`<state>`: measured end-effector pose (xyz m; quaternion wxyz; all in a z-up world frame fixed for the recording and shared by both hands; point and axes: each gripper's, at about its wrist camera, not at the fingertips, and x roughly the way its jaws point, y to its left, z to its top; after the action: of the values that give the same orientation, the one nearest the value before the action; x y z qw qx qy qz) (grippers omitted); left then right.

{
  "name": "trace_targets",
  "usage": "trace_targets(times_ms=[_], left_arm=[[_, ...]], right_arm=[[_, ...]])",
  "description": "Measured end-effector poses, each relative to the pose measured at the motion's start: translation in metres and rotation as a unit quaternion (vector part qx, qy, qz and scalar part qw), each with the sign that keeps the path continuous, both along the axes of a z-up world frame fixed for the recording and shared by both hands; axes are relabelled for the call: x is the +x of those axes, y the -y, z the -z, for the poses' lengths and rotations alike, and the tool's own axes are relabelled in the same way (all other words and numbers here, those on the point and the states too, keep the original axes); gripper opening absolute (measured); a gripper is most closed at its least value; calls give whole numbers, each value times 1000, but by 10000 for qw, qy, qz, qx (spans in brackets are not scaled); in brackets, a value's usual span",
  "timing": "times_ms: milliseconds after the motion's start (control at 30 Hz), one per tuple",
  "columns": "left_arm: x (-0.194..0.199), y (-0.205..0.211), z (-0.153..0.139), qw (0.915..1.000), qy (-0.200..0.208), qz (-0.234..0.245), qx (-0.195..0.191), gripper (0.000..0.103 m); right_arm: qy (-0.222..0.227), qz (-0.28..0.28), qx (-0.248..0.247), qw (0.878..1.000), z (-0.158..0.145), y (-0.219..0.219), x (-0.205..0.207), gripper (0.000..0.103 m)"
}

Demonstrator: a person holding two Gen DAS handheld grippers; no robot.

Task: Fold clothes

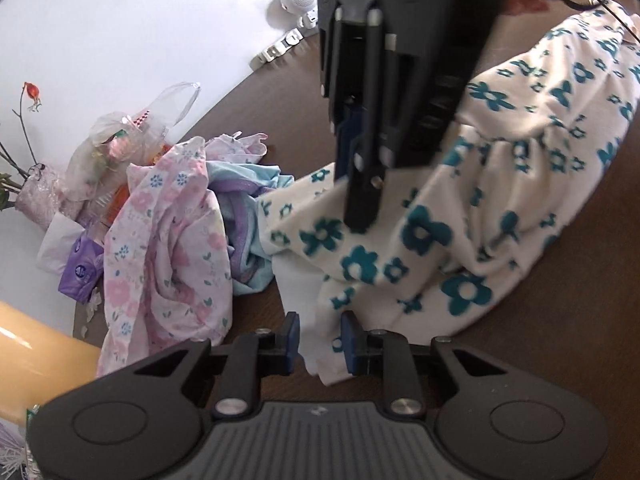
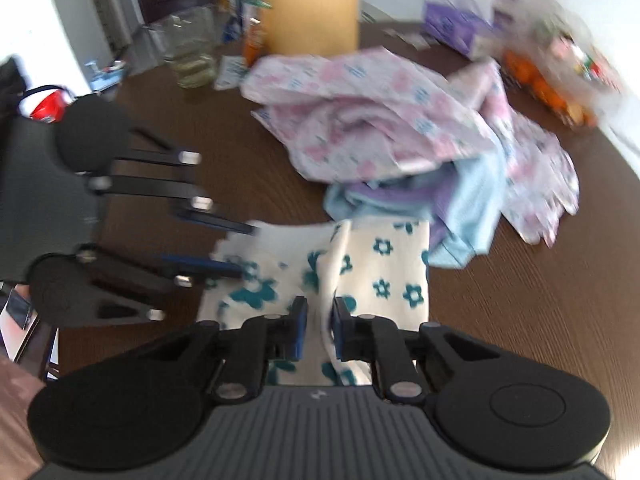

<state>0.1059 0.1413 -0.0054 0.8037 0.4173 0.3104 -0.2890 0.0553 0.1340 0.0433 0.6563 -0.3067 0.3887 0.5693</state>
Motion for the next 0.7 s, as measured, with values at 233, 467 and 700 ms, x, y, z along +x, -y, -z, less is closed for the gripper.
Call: trace_targets(times_ms=[233,467,700], left_arm=[[12,-11,-9,9982,-270,-335,-413,40],[20,-42,-36,9783,-1035,-1198,-1336,89],[34,-56,-32,9371,-2129,-1869,-2038,93]], right_arm=[[97,-18,-202,9997,12,-7,-6,17],[825,81,-145,9965,-23,17,-34,70],[958,705,63,9929,-43,70,-61,82]])
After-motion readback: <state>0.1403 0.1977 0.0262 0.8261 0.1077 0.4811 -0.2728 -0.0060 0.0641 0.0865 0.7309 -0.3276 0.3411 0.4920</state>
